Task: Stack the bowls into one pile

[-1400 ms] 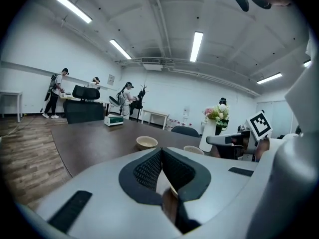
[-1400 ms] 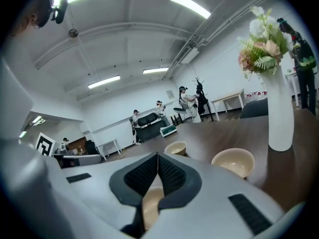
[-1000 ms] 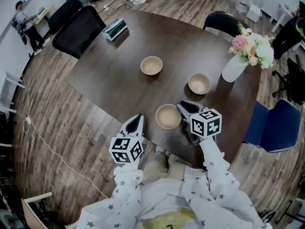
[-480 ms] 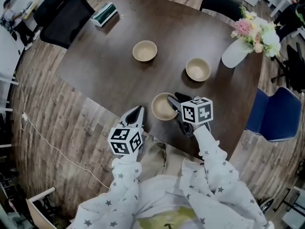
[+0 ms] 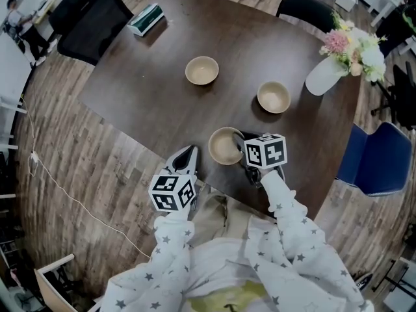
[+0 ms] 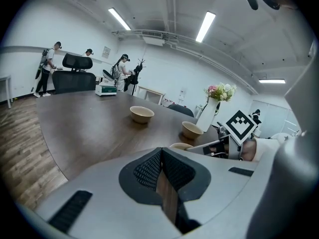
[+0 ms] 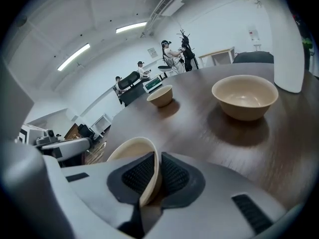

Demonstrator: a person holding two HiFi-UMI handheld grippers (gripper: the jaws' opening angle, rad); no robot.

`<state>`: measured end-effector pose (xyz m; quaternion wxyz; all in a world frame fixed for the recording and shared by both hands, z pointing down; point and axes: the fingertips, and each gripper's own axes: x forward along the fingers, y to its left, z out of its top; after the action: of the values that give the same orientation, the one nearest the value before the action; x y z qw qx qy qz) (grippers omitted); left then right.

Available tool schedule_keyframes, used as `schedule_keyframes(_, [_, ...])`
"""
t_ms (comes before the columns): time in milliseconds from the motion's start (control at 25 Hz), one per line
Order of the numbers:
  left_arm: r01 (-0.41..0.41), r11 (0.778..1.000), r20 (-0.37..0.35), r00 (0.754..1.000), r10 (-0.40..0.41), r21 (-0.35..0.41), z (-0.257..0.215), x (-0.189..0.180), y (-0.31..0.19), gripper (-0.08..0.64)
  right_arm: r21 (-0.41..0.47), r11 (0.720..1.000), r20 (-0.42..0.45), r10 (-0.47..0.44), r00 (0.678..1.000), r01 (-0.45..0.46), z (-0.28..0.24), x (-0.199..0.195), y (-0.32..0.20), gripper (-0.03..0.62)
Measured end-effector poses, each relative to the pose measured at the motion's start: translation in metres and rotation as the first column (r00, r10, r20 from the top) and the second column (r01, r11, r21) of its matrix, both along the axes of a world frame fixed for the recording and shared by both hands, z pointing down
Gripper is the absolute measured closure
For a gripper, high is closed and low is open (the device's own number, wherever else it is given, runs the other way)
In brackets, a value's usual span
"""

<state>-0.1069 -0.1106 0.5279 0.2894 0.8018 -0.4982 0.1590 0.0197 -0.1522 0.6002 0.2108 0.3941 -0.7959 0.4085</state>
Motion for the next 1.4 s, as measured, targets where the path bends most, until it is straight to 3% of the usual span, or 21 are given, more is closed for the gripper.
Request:
schedule_keyframes(400, [0.030,0.998,-0.007,1.000,-0.030,0.051,-0.016,-0.005,-0.003,0.535,0.026,0.999,0.101,0.026,0.995,-0.029,-0.026,-0.008,-0.004,0.546])
schedule_keyframes(760, [0.066,0.985,0.010,0.998,-0.068,0.157,-0.045,-0.012,-0.006,0.535,0.146,0.984,0.106,0.090,0.990,-0.106,-0.064,-0.006,-0.025,0.546])
schedule_keyframes(1040, [0.057,0.985,0.007,0.998,-0.059,0.163,-0.052,-0.025,-0.024,0.534,0.168,0.969,0.146,0.158,0.977,-0.182,-0.080,-0.015,-0.047,0.546])
schedule_keyframes(1400, [-0.017,0.991,0.001,1.000,0.017,0.135,-0.044,-0.041,-0.076,0.535,0.192,0.935,0.160,0.270,0.950,-0.298,-0.089,-0.027,-0.104,0.546])
